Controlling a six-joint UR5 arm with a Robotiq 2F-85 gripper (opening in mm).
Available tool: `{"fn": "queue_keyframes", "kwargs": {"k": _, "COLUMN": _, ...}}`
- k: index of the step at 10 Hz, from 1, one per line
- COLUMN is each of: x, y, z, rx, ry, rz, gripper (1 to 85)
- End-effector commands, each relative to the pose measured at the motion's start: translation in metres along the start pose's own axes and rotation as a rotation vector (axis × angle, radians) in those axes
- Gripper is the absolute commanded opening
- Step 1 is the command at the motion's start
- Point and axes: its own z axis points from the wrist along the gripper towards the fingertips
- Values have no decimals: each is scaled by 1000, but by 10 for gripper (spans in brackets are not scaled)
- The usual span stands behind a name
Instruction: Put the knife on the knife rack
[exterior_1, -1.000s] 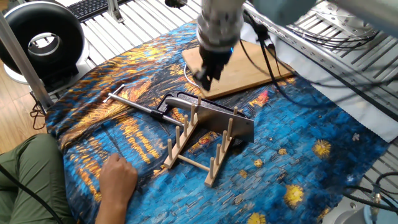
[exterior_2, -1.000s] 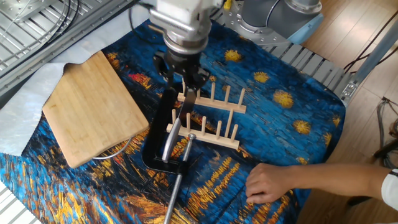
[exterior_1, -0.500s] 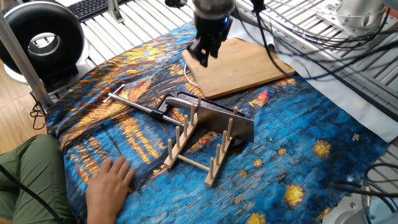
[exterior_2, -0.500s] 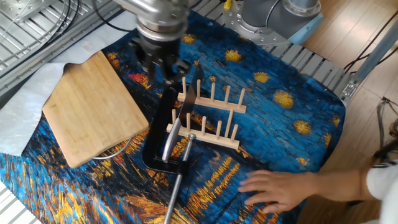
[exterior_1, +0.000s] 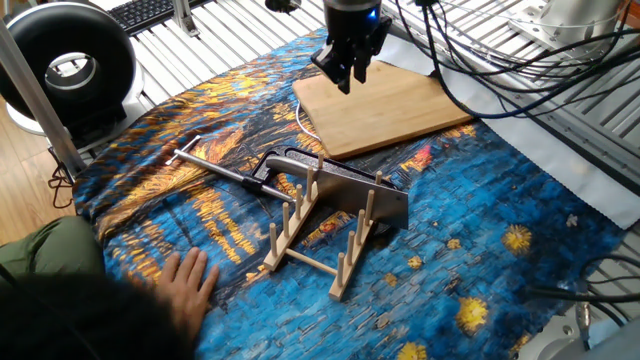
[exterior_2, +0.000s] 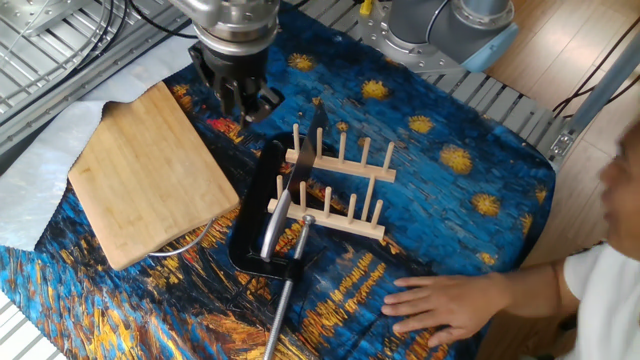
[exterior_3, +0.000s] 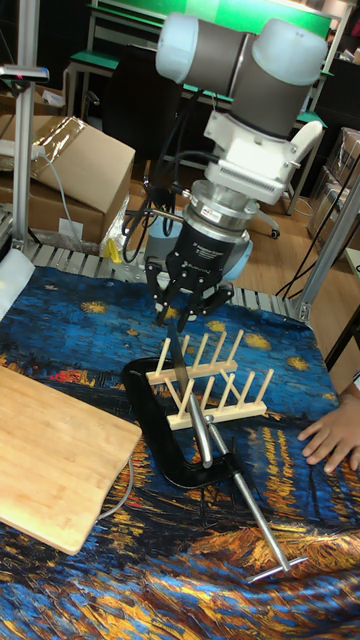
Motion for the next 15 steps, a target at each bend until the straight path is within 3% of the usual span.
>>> {"fn": "queue_keyframes", "kwargs": {"k": 1, "x": -3, "y": 1, "z": 1, "rx": -25, "ry": -4, "rz": 86, "gripper": 307}}
{"fn": "queue_keyframes", "kwargs": {"k": 3, "x": 2, "y": -8, "z": 9, "rx": 14, "ry": 24, "rz": 119, "gripper": 293}}
{"fn": "queue_keyframes", "kwargs": {"k": 5, "x": 2, "y": 2, "z": 15, "rx": -18, "ry": 43, "rz": 143, "gripper": 283}}
{"fn": "queue_keyframes", "kwargs": {"k": 7, "x": -4, "y": -2, "z": 22, "rx": -12, "ry": 35, "rz": 110, "gripper": 250}}
{"fn": "queue_keyframes", "kwargs": {"k": 10, "x": -12, "y": 2, "z": 29, "rx": -35, "ry": 19, "rz": 118, "gripper": 227}}
{"fn": "queue_keyframes", "kwargs": {"k": 15, "x": -17, "y": -6, "z": 37, "rx": -14, "ry": 14, "rz": 84, "gripper": 190}}
